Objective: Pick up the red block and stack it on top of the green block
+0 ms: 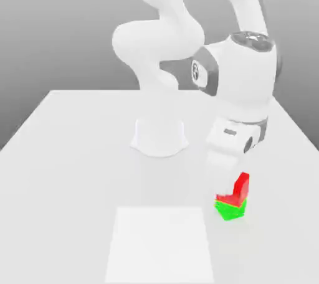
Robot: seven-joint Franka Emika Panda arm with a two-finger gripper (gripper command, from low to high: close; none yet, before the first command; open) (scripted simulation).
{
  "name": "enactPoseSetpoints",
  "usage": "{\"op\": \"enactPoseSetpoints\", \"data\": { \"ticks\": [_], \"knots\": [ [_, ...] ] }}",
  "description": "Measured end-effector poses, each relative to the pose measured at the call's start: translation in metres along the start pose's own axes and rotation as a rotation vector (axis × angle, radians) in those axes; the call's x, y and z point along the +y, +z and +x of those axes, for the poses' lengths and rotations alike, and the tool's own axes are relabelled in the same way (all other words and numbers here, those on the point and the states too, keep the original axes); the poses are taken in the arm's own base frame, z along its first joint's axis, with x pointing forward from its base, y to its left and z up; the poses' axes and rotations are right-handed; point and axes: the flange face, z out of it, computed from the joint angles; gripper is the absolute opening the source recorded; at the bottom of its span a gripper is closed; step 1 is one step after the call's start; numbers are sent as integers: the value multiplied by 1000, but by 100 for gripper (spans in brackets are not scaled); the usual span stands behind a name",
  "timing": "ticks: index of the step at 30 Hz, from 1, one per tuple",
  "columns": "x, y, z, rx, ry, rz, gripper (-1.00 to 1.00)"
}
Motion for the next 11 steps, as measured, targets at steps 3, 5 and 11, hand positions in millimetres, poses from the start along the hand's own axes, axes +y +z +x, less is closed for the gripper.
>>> {"op": "enactPoseSetpoints", "data": {
  "ticks": [3,5,11],
  "knots": [
    [-15,10,-18,0,-102,-1,-100],
    [-17,26,-19,0,-113,-1,-100],
    [-16,60,-21,0,-113,-2,100]
  ]
}}
